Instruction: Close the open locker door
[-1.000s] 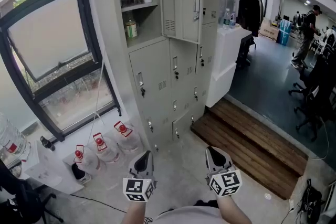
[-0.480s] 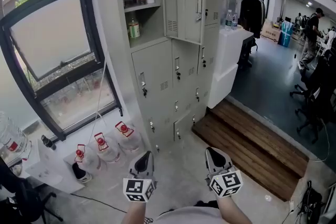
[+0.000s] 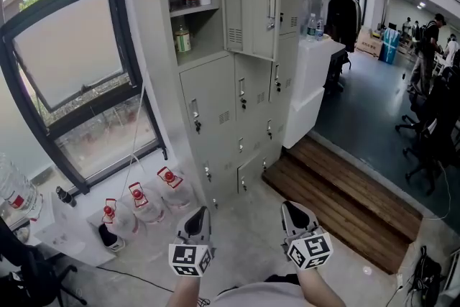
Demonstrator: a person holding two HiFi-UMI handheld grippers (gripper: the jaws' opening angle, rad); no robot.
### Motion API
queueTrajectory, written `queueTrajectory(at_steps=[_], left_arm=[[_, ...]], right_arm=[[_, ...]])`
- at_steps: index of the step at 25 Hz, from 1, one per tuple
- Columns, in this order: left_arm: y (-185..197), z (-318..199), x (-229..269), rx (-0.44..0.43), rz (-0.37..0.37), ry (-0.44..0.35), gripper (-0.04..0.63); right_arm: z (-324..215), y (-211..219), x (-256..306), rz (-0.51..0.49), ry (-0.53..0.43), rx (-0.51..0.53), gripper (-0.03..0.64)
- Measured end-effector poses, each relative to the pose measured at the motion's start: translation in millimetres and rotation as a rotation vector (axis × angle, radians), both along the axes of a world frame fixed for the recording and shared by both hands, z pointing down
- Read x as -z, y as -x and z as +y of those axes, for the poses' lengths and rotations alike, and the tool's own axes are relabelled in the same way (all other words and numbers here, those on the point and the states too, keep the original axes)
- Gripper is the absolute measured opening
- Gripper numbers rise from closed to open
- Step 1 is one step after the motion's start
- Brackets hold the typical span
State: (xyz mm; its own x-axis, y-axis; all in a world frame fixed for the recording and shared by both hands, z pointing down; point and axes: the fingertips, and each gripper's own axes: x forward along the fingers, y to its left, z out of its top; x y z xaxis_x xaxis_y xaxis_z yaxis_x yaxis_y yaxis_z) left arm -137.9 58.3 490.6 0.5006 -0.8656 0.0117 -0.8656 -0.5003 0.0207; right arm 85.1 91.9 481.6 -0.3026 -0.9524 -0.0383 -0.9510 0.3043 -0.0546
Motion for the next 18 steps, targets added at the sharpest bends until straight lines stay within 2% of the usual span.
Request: queueTrajectory(at_steps=[10,18], left_arm=[[-8,-13,-1,-0.005,0.005,0.002,0.009],[-4,-63,-11,0.068,-0.002,0.014,0.009]], right_arm=[[-12,-11,-6,-0.014,0.02,0.002,0.017],[-83,-16,-14,-0.007,0.028,0.058,0.017]])
